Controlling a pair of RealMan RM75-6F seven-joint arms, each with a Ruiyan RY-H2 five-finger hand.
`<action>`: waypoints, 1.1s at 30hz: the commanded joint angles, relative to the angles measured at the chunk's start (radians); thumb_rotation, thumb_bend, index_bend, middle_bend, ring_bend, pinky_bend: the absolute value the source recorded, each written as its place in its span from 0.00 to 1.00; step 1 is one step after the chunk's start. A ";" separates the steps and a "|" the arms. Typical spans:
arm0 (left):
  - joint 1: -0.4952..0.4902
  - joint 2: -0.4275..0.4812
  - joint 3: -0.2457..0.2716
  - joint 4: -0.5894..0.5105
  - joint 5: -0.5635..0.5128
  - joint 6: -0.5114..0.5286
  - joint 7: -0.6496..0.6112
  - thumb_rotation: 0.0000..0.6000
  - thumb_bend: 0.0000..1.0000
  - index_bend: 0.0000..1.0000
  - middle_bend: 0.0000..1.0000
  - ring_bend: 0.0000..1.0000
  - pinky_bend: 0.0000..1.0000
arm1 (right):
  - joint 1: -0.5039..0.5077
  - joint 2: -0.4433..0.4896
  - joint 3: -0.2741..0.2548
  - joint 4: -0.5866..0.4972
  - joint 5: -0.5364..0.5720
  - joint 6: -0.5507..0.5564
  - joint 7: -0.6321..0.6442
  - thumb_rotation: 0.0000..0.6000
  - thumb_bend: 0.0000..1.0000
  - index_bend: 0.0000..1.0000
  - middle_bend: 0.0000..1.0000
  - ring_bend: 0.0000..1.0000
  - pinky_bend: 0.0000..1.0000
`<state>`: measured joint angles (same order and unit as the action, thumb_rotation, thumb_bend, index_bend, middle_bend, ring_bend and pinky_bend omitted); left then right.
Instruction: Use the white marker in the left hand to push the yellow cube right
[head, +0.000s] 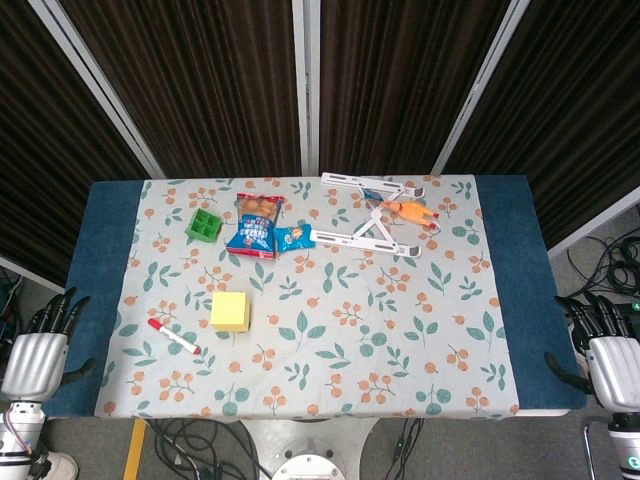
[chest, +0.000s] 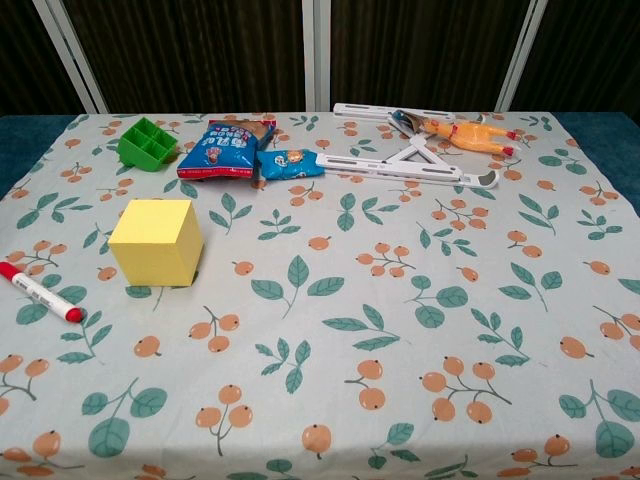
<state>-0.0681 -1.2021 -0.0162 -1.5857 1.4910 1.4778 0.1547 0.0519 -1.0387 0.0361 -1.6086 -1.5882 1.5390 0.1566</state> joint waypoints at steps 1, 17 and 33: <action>-0.001 -0.004 0.000 0.007 0.001 0.000 -0.002 1.00 0.22 0.16 0.09 0.06 0.19 | -0.001 0.003 -0.001 -0.005 -0.001 0.001 -0.004 1.00 0.18 0.13 0.16 0.02 0.01; -0.091 -0.044 -0.024 0.107 0.084 -0.048 -0.076 1.00 0.21 0.29 0.25 0.10 0.19 | 0.002 0.022 0.002 -0.018 -0.007 0.001 -0.008 1.00 0.18 0.09 0.13 0.00 0.00; -0.306 -0.207 0.024 0.356 0.172 -0.316 -0.157 1.00 0.23 0.43 0.42 0.20 0.23 | 0.048 0.014 0.001 -0.022 -0.007 -0.073 -0.023 1.00 0.18 0.09 0.13 0.00 0.00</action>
<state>-0.3600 -1.3933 -0.0001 -1.2443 1.6602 1.1775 -0.0029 0.0968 -1.0240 0.0389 -1.6300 -1.5939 1.4692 0.1357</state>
